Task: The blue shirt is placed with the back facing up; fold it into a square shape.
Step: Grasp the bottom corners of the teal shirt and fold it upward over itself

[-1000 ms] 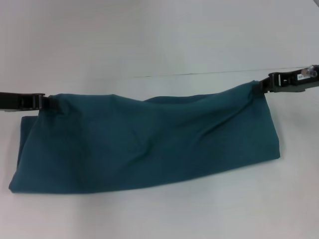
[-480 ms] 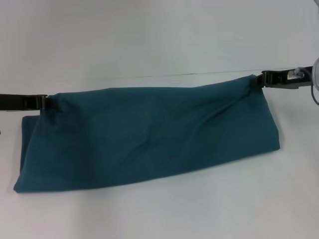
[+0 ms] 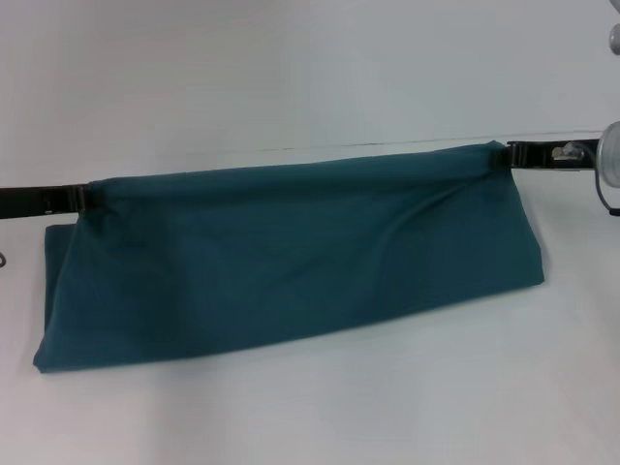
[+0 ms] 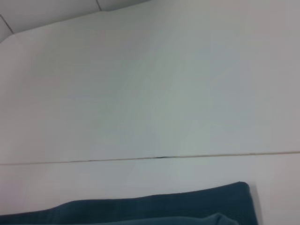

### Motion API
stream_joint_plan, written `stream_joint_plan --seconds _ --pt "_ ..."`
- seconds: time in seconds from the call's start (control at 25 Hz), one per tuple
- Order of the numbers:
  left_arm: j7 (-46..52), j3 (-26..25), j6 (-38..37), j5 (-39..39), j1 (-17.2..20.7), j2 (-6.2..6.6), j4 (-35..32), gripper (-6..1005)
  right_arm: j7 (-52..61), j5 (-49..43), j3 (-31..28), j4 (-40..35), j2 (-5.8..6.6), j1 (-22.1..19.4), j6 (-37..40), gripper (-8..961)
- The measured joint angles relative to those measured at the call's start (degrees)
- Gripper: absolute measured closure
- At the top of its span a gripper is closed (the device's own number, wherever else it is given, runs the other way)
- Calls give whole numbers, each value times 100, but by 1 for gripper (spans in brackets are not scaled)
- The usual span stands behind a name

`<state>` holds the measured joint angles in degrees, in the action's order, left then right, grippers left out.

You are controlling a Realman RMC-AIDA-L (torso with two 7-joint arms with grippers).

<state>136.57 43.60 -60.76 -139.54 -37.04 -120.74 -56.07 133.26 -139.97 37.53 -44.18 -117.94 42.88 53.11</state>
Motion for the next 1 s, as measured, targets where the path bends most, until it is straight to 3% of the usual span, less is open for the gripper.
stream_joint_plan --seconds 0.2,0.56,1.0 --pt "-71 4 258 -3 3 -78 -6 947 -131 83 25 88 -145 41 -334 854" --pt "-169 110 804 -3 -25 -107 269 946 -179 393 460 285 -160 46 -748 858" --pt "-198 180 1526 29 -12 -209 421 907 -457 887 514 397 -158 32 -1161 857"
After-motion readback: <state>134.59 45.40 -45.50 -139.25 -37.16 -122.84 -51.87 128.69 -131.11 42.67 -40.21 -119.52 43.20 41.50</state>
